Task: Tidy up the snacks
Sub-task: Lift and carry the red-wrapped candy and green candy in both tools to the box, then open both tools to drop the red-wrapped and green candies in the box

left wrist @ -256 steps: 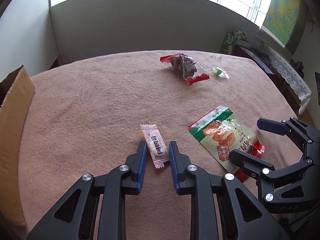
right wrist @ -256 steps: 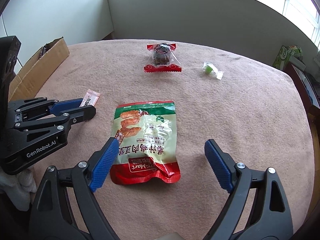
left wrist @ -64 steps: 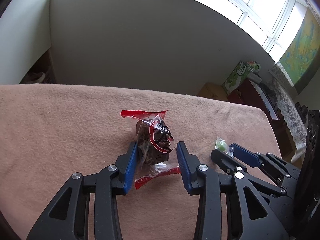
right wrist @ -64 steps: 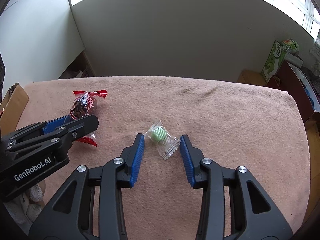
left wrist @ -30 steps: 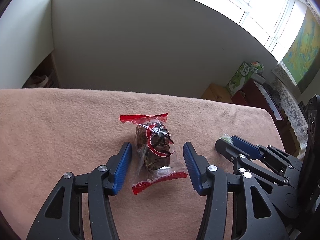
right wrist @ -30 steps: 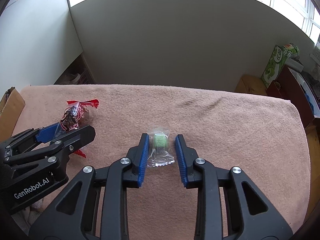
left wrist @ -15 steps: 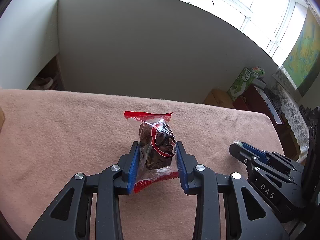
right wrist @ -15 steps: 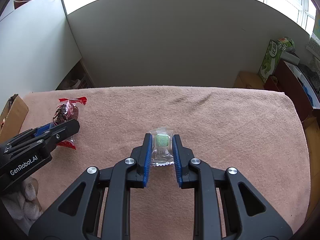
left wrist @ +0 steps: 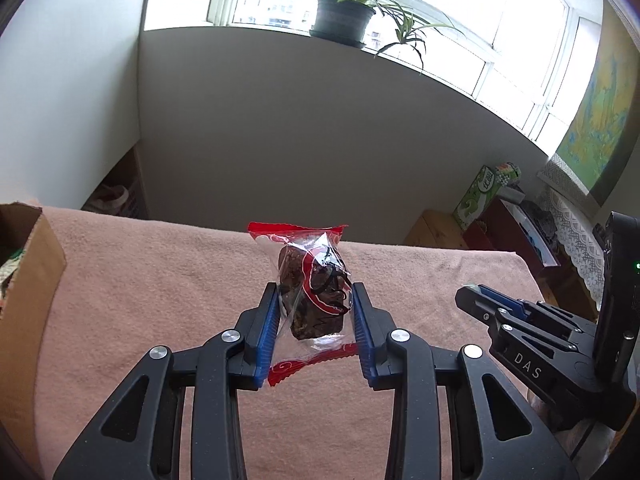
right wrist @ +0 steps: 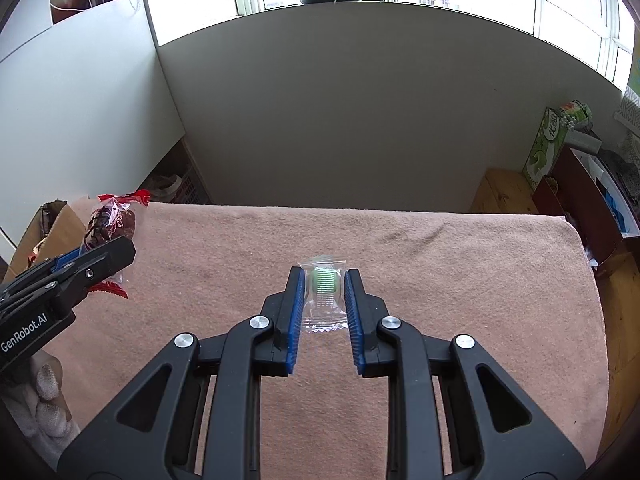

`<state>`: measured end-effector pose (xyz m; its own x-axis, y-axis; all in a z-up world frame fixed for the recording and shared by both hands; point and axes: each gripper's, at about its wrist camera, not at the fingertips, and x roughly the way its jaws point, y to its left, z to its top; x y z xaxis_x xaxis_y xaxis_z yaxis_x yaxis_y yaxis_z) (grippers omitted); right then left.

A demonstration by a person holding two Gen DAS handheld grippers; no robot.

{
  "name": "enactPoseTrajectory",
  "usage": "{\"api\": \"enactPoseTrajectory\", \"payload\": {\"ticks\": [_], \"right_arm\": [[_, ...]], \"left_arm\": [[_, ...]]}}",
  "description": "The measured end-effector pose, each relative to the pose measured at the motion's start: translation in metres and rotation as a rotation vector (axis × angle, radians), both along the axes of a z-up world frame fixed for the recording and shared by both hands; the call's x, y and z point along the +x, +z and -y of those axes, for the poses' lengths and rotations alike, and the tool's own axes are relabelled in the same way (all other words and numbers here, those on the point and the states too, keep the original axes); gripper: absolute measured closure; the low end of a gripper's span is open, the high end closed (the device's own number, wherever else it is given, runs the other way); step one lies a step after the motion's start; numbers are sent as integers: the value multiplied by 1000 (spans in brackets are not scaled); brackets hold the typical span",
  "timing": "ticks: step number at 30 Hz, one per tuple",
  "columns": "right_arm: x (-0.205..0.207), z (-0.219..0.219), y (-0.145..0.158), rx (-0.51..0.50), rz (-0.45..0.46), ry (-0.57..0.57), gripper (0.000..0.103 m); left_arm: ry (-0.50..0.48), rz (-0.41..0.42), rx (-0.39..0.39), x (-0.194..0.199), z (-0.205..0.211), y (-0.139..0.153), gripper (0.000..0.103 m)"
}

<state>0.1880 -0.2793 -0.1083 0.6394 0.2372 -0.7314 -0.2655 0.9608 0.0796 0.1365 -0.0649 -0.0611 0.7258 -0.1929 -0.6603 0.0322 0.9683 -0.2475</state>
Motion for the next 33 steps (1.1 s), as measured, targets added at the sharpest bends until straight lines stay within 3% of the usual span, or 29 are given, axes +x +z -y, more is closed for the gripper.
{"api": "enactPoseTrajectory", "payload": {"ticks": [13,19,26,33], "right_arm": [[-20,-86,26,11,51,122,82],[-39,-148,38,35,68,227,82],[-70,-234,44,53,76,382,82],[-94,-293,41,58,67,486,82]], "left_arm": [[74,120,47,-45,-51,39,70],[151,160,95,-70,-96,49,70],[284,157,112,-103,-169,43,70],[396,137,116,-132,-221,30,70]]}}
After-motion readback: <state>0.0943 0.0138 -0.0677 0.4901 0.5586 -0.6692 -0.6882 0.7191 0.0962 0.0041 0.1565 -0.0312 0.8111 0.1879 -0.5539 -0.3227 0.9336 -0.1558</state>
